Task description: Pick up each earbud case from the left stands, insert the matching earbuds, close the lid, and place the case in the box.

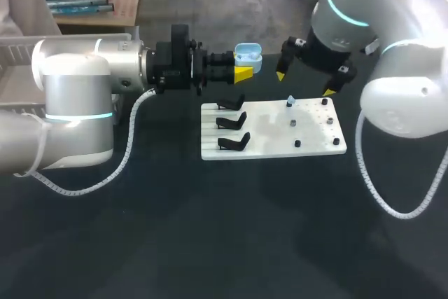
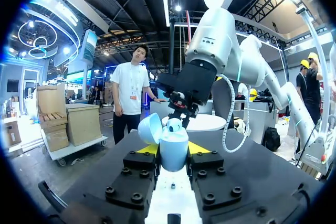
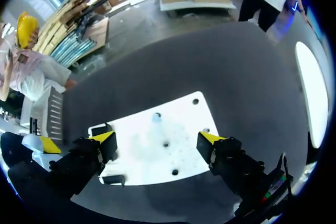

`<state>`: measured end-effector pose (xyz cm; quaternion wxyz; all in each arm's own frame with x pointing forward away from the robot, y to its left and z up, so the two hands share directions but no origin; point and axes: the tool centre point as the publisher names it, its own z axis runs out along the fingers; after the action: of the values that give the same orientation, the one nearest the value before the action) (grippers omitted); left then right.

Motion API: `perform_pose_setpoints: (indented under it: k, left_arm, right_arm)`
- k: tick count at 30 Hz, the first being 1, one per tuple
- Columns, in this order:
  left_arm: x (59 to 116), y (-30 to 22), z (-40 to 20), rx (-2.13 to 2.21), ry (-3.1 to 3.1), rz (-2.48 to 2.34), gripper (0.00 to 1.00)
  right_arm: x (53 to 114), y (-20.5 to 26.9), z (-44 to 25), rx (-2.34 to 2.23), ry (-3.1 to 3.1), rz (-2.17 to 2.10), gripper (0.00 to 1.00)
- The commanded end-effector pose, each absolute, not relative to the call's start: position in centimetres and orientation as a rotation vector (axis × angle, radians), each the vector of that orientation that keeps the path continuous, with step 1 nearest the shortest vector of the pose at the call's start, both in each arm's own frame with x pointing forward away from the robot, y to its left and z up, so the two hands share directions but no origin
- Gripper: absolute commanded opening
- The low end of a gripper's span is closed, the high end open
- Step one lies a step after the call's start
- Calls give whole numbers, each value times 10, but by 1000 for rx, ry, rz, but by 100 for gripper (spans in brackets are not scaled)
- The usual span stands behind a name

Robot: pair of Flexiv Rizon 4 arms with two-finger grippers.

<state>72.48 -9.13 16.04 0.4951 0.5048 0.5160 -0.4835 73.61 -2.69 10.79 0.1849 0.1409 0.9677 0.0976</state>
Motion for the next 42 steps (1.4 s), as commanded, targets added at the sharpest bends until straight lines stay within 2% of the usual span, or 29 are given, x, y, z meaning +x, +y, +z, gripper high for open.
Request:
perform_pose_setpoints:
  k: [1,17,19,23,28,31,36,42]
  left_arm:
    - [725,-92,160,1222,1249,-1171,0]
    - [725,-92,160,1222,1249,-1171,0]
    - [725,-92,160,1222,1249,-1171,0]
    - [725,-92,160,1222,1249,-1171,0]
    - [725,-92,160,1222,1249,-1171,0]
    - [725,-92,160,1222,1249,-1171,0]
    - [725,-92,160,1222,1249,-1171,0]
    - [725,-92,160,1222,1249,-1171,0]
  right_arm:
    - [752,-14,84,391,2733,280,100]
    - [754,-17,48,413,2718,314,100]
    - [756,-18,45,421,2723,320,86]
    - [758,-20,42,440,2724,339,75]
    - [758,-20,40,440,2726,344,75]
    - [761,-21,37,447,2731,353,69]
    - [762,-18,37,455,2737,366,52]
    - [764,-15,36,449,2741,373,52]
